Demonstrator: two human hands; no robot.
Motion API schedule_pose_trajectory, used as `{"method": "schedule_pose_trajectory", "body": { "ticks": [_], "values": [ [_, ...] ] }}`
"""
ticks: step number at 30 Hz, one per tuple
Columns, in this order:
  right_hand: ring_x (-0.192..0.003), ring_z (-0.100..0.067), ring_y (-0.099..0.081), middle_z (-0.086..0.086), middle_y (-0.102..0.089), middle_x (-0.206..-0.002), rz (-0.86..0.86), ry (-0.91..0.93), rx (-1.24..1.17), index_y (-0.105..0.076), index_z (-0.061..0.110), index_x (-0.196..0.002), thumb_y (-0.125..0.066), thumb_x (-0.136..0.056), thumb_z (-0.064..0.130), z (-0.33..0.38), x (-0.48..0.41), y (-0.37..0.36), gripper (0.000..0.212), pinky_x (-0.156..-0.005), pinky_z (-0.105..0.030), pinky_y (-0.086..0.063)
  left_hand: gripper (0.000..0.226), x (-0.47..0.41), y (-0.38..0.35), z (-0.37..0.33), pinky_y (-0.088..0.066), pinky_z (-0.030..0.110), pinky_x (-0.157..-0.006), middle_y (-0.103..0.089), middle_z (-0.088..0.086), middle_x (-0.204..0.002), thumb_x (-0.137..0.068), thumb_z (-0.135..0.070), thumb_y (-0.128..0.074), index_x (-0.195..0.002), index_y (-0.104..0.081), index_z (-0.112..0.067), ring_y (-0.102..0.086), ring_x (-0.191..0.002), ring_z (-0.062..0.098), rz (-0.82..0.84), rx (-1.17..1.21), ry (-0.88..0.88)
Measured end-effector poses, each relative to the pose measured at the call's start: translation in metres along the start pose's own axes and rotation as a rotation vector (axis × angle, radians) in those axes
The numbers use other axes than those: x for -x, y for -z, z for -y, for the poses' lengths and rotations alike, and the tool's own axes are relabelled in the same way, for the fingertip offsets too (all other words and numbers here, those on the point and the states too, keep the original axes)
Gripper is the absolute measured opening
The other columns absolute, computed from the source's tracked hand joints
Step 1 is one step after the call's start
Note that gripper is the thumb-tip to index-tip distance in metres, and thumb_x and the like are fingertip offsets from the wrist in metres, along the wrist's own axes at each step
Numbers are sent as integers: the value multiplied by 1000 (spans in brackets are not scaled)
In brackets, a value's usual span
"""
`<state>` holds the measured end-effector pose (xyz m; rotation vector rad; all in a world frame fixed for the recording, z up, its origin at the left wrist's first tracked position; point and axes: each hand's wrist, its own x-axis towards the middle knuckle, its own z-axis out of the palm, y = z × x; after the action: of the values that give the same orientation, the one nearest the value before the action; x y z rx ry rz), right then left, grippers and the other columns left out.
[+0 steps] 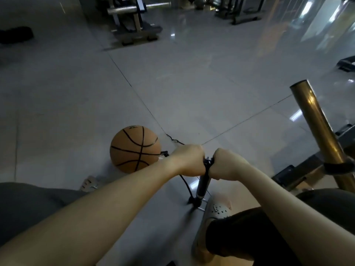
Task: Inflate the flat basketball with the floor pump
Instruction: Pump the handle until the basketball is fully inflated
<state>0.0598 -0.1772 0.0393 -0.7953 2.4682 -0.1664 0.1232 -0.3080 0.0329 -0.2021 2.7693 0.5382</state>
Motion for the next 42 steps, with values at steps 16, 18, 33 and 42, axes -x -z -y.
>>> {"method": "schedule_pose_trajectory", "body": {
  "ticks": [16, 18, 33, 42],
  "values": [
    [-45, -23, -54, -8, -57, -58, 309, -126, -78, -65, -1, -87, -68, -72, 14, -12, -27, -2, 21, -48, -28, -49, 59, -8, 9, 137, -51, 30, -76, -65, 0, -106, -77, -65, -74, -115, -57, -24, -63, -93, 14, -22, 594, 187],
    [-50, -22, -60, -9, -63, -65, 482, -142, -28, -65, 1, -104, -73, -78, 18, -7, -28, 8, 32, -54, -31, -54, 61, -7, 6, 177, -51, 32, -80, -61, 4, -117, -80, -63, -73, -121, -57, -20, -61, -100, 17, -202, 432, 317],
    [-92, -34, -70, -21, -66, -105, 360, -64, -153, -52, 0, -122, -49, -98, 21, 99, -222, -27, 32, -81, -47, -59, 150, -23, -58, 304, -33, 60, -113, -10, 11, -160, -37, -88, -77, -156, 4, -43, -23, -143, 45, -344, 553, 849],
    [-112, -33, -56, -18, -50, -137, 460, -91, -473, -40, 13, -142, -41, -100, 21, 126, -315, -115, 43, -90, -47, -52, 139, -1, -56, 338, -27, 42, -120, -17, 9, -158, -47, -63, -89, -158, -10, -39, -31, -145, 30, -433, 757, 795]
  ]
}}
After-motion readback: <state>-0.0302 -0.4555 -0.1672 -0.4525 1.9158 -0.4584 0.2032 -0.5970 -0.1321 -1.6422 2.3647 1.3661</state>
